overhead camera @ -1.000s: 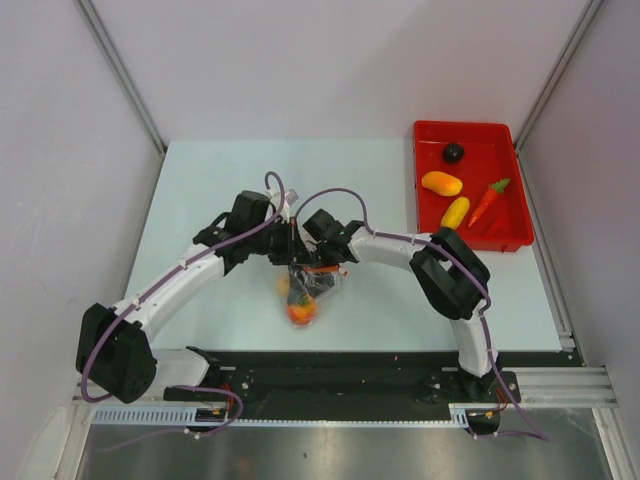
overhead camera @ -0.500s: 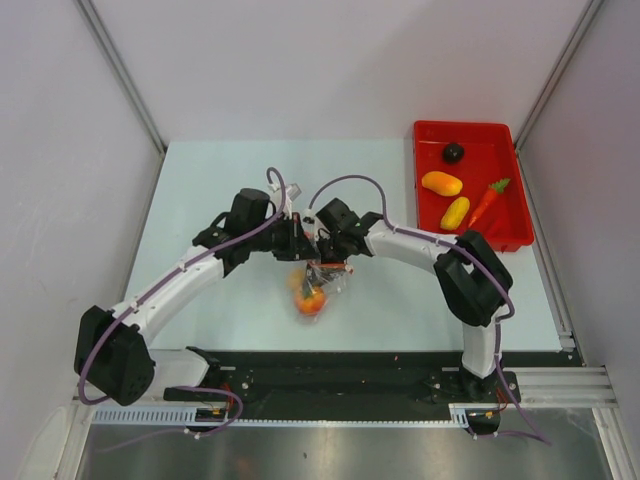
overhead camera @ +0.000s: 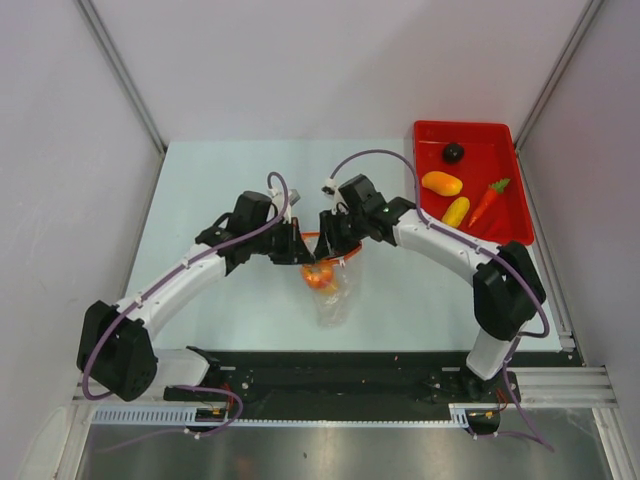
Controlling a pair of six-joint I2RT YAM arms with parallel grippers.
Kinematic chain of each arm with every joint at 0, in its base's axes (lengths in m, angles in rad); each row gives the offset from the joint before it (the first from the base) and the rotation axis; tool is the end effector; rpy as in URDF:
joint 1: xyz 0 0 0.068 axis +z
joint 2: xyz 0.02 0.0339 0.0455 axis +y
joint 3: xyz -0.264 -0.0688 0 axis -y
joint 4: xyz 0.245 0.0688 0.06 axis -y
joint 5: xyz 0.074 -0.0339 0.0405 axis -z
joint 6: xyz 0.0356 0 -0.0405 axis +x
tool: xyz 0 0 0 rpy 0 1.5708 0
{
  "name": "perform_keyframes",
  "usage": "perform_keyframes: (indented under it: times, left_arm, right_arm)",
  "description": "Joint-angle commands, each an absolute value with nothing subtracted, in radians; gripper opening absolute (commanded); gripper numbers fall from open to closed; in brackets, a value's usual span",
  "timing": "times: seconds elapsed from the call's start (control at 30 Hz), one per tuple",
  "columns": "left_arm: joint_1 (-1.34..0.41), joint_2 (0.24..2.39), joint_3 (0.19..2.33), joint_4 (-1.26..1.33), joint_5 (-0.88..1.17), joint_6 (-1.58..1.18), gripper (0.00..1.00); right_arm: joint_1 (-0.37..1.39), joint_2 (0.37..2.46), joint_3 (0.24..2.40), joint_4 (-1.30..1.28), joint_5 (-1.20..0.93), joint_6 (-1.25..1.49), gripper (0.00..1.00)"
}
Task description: Open the zip-top bag and remove the fake food
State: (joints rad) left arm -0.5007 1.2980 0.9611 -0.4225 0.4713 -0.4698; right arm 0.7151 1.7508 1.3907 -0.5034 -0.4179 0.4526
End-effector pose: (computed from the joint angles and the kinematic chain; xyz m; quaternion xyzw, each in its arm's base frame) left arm 0.2349 -0.1470 0.2706 0.1059 0.8919 -0.3688 0.2394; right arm 0.2827 0.2646 0.2621 -0.1913 0.9004 0.3491 0.1754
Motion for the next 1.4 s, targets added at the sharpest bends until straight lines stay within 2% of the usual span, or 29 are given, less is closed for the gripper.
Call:
perform_keyframes:
  times: [0.0,0.2,0.43,0.7,0.93,1.13,1.37]
  left_arm:
    - [-0.499,1.31,0.945,-0.433,0.457,-0.439,0.0]
    - [-0.5,1.324,0.942,-0.405,0.524,-0.439,0.0]
    - [-0.549,1.328,0.998,-0.38,0.585,-0.41,0.0]
    - [-0.568,1.373,1.012,-0.406,0.506,-0.434,0.0]
    - [-0.569,1.385,1.035,-0.388,0.503,-0.453,0.0]
    - [-0.571,1.397,1.048,-0.356,0.532,-0.477,0.0]
    - [-0.552,1.362,1.014,-0.413,0.405,-0.454,0.0]
  right_arm:
    - [0.69,1.634,1.41,-0.469,-0.335,0.465,0.0]
    - [0.637,1.586,1.41,-0.413,-0.262,0.502,0.0]
    - [0.704,1.704,1.482,-0.402,-0.187,0.59,0.0]
    - [0.758,1.81,1.669,-0.563,-0.155,0.701,0.0]
    - [0.746,1.798,1.626,-0.603,-0.147,0.755,0.0]
    - [0.765,1.85,1.733,-0.699,-0.149,0.735,0.0]
    - [0.69,1.711,1.62,-0.707,-0.152,0.646,0.0]
